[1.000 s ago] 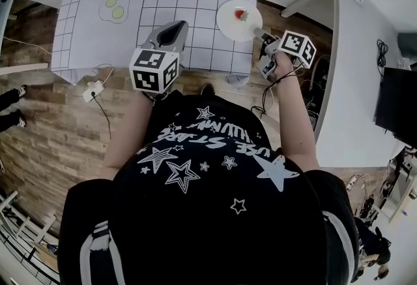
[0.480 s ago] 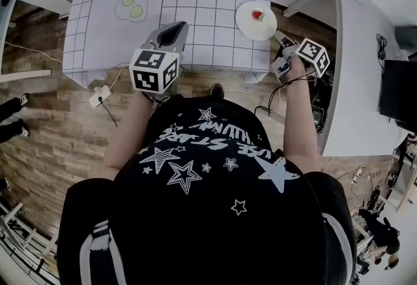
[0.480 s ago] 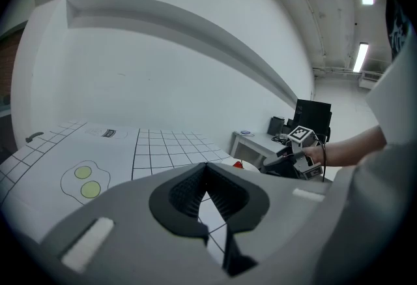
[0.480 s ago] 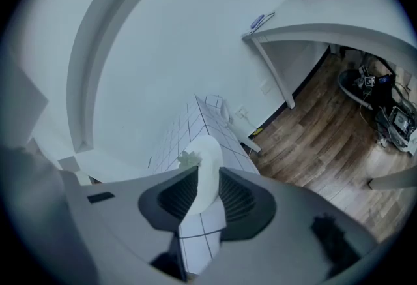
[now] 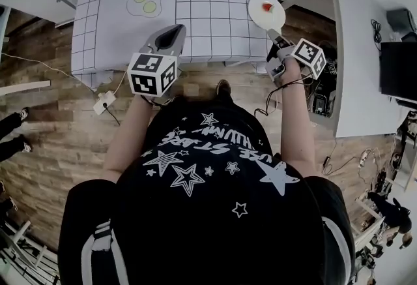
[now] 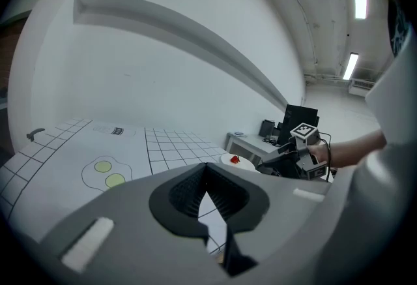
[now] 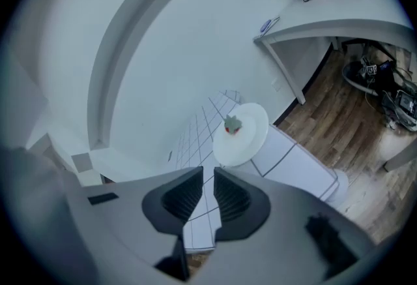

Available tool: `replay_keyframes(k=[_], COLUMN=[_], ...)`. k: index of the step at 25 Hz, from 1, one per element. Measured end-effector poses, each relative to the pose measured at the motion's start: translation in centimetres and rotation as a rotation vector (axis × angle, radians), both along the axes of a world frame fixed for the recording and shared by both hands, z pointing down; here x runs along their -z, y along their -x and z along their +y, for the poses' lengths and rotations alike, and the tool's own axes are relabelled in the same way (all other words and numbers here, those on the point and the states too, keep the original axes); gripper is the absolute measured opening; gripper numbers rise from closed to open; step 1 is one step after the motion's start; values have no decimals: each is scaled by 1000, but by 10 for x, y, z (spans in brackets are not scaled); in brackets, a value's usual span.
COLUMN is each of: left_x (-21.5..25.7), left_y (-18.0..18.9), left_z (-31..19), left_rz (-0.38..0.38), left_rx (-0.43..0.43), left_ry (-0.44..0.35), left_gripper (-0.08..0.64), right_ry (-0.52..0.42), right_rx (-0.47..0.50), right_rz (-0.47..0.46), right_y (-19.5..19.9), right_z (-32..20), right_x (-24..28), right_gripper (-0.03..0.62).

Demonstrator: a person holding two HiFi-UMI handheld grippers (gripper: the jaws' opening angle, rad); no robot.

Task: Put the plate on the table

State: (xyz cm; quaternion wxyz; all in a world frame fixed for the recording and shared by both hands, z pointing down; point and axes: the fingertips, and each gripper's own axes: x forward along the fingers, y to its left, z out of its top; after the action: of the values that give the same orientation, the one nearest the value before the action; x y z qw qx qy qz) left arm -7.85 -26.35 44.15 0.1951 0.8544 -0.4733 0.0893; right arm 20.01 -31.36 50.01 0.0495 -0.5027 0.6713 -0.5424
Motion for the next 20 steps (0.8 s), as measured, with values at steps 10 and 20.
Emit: replay_keyframes(k=[10, 20], left_x=[-8, 2], left_y=[26, 20], left_z=[39, 71], left_rz=[30, 25], left_rx=[-93, -93], left_ry=[23, 6], left_gripper=[9, 9], right_ry=[-34, -89], right_rx=[48, 160], right_rz=[-35, -77], right_y=[87, 122], right_z=[55, 88], right_x=[14, 30], right_gripper=[41, 34])
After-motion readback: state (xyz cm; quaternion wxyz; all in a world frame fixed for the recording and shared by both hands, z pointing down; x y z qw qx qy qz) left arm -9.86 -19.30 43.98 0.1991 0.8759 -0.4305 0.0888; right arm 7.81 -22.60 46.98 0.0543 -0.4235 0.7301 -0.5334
